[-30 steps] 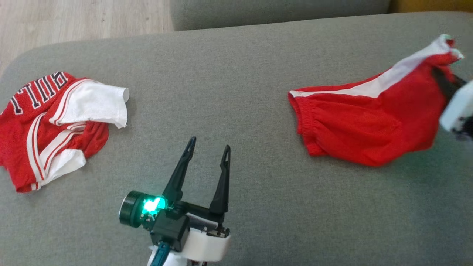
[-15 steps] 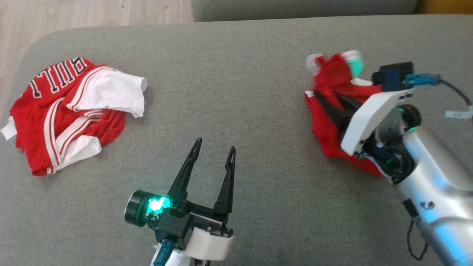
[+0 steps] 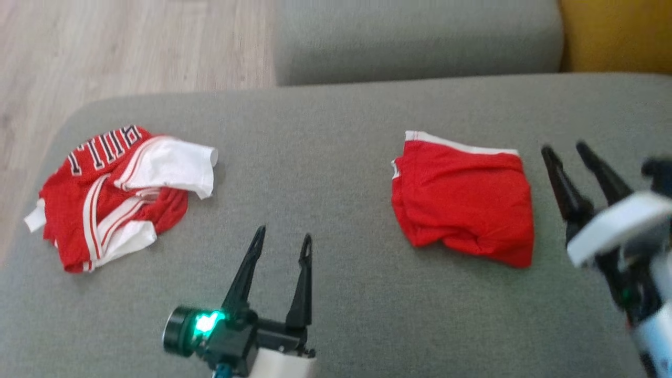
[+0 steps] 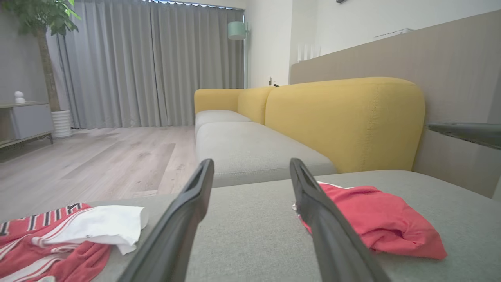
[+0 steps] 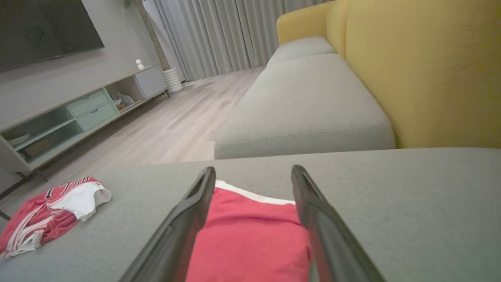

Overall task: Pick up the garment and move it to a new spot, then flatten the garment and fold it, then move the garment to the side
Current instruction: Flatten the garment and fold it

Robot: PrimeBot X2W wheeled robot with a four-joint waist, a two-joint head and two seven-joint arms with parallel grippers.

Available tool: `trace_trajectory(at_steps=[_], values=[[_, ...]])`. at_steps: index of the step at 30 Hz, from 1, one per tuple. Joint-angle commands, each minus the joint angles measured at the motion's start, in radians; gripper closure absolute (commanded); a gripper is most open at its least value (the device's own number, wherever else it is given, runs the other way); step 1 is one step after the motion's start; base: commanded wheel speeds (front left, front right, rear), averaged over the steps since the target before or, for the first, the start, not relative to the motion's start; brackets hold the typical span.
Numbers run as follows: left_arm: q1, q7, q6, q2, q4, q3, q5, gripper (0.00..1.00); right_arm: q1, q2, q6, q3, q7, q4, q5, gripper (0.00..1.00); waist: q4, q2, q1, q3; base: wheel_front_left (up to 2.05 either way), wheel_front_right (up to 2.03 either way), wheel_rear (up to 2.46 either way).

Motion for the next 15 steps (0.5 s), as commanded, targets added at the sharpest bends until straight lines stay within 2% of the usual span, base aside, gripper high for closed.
trace_trajectory(at_steps=[1, 6, 9, 14, 15], values=[[-0.009, -0.005, 0.012, -0.007, -0.029, 0.043, 0.002, 0.0, 0.015, -0.01, 0.007, 0.001, -0.04, -0.05, -0.025, 0.0, -0.012, 0.0, 0.0001, -0.036, 0.0, 0.0, 0.0], [0.048, -0.005, 0.03, -0.007, -0.005, 0.088, 0.001, 0.0, 0.169, 0.045, 0.007, -0.01, -0.217, -0.066, -0.105, 0.0, -0.006, 0.0, 0.0001, -0.085, 0.0, 0.0, 0.0], [0.081, -0.005, 0.042, -0.007, 0.023, 0.12, -0.006, 0.0, 0.253, 0.086, 0.007, -0.002, -0.309, -0.023, -0.177, 0.0, 0.005, 0.0, 0.0001, -0.114, 0.0, 0.0, 0.0], [0.124, -0.005, 0.035, -0.004, 0.085, 0.146, 0.001, 0.0, 0.37, 0.167, 0.007, -0.034, -0.358, 0.036, -0.292, 0.0, 0.031, 0.0, 0.0001, -0.156, 0.0, 0.0, 0.0], [0.124, -0.005, 0.035, -0.004, 0.085, 0.146, 0.001, 0.0, 0.37, 0.167, 0.007, -0.034, -0.358, 0.036, -0.292, 0.0, 0.031, 0.0, 0.0001, -0.156, 0.0, 0.0, 0.0]])
